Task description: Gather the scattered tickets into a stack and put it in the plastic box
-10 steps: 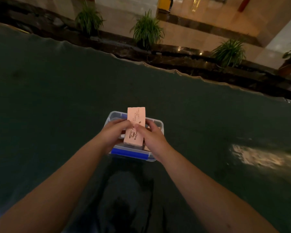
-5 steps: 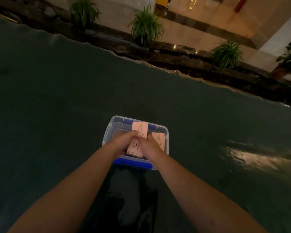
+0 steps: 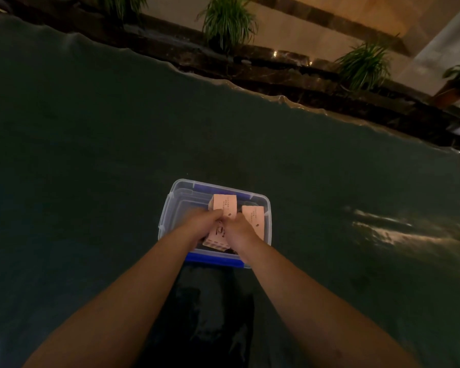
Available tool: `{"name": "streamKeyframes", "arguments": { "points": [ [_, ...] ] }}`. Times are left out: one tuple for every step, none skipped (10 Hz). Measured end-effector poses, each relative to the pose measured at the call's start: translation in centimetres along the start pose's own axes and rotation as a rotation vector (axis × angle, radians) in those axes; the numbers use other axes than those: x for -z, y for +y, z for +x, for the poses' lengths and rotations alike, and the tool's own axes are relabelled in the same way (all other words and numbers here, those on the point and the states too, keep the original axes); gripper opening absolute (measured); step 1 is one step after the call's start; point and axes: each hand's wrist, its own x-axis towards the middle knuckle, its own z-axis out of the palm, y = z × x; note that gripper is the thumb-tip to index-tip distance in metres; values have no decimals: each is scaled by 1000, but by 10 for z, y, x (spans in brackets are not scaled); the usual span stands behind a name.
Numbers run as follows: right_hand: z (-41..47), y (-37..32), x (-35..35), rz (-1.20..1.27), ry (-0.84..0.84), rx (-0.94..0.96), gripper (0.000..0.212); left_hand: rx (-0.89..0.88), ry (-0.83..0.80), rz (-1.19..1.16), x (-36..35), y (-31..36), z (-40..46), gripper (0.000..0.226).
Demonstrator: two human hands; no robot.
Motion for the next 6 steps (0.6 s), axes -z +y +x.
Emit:
{"name": "streamKeyframes", "arguments": {
  "points": [
    [0, 2, -2, -13, 21, 15, 29, 6, 30, 17, -2, 2, -1, 17],
    [-1, 1, -5, -45, 42, 21, 31, 5, 47, 62, 0, 7, -6, 18],
    [-6, 0, -4, -51, 47, 28, 34, -21, 32, 95, 3, 8, -10, 20],
    [-14, 5, 1, -36, 17, 71, 35, -87, 21, 202, 7, 6, -19, 19],
    [-26, 8, 6, -13, -12, 147, 35, -141, 34, 263, 9, 6, -30, 9],
    [-46, 13, 29, 92, -21, 247, 34, -246, 121, 376, 13, 10, -52, 15]
  ]
}}
